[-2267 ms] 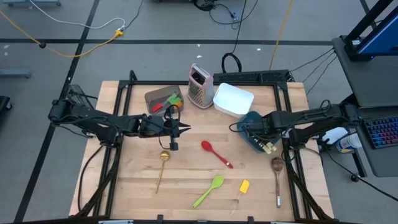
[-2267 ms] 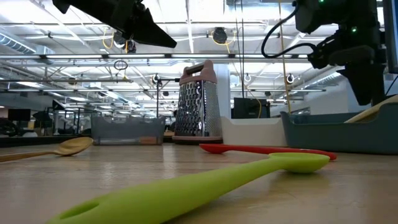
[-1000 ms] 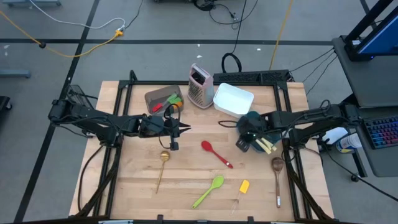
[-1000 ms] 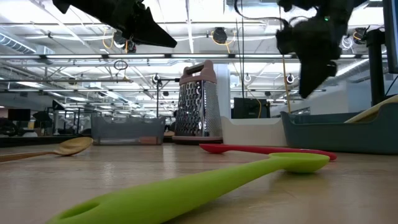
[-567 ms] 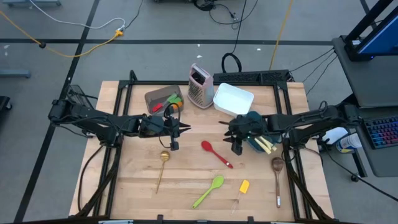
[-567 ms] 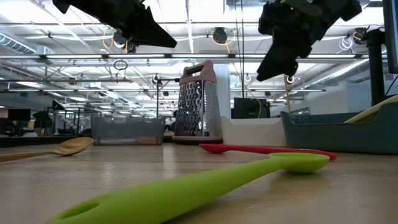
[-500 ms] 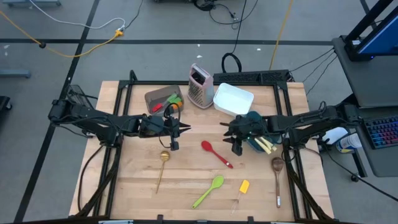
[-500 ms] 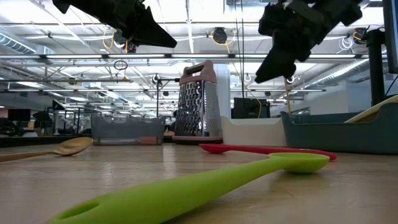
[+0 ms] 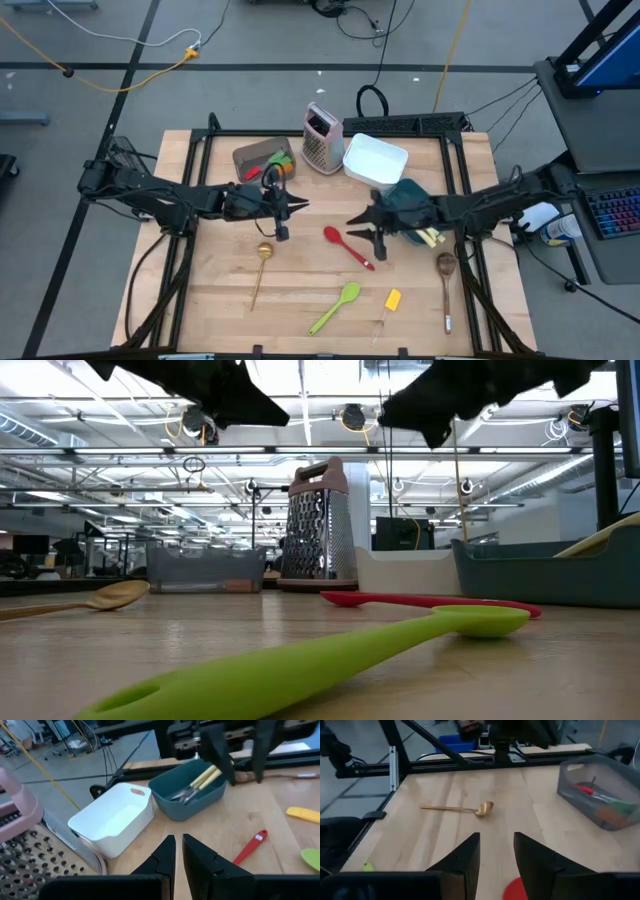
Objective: Pick & Place Kitchen Items
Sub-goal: Put the red serving spoon into the white bin
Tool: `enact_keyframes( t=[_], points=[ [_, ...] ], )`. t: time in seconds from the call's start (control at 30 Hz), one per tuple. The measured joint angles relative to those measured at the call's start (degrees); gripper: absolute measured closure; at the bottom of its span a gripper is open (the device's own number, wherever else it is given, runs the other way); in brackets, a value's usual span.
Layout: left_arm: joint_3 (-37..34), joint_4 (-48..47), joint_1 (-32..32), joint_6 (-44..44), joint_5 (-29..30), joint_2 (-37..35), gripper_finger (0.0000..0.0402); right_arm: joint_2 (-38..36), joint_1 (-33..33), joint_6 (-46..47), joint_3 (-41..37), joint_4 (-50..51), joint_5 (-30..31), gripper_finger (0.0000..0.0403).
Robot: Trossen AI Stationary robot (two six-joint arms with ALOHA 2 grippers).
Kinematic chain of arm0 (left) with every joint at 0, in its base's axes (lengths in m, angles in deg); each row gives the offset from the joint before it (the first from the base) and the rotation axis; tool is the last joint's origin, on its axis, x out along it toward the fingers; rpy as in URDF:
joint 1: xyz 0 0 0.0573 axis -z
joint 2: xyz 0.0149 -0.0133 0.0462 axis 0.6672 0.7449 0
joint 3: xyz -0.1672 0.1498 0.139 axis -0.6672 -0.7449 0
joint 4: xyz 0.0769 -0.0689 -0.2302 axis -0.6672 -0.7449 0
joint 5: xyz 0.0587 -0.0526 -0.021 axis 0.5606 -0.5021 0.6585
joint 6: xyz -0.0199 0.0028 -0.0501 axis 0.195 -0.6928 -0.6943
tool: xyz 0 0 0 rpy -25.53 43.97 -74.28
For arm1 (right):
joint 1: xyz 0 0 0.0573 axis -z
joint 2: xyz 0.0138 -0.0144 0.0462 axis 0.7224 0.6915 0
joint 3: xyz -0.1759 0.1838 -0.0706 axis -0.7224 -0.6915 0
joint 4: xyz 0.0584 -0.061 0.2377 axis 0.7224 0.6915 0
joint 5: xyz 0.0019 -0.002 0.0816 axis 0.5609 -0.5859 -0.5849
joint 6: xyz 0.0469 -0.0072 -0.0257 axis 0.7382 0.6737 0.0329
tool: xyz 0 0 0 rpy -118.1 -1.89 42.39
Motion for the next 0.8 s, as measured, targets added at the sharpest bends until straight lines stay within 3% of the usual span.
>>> enact_keyframes(
  t=[0.27, 0.4, 0.6, 0.8],
  points=[
    [0.00, 0.80, 0.00, 0.58, 0.00, 0.00, 0.0364, 0.94, -7.55, -2.40, 7.34, 10.74, 14.25, 0.0298],
    [0.00, 0.79, 0.00, 0.17, 0.00, 0.00, 0.0364, 3.73, -8.99, -1.21, 8.43, 12.98, 18.07, 0.0298],
    [0.00, 0.77, 0.00, 0.22, 0.00, 0.00, 0.0364, 10.72, -8.66, 1.52, 8.46, 17.30, 17.89, 0.0292],
    [0.00, 0.56, 0.00, 0.19, 0.00, 0.00, 0.0364, 17.06, -6.90, 3.10, 8.46, 16.61, 14.53, 0.0251]
  ],
)
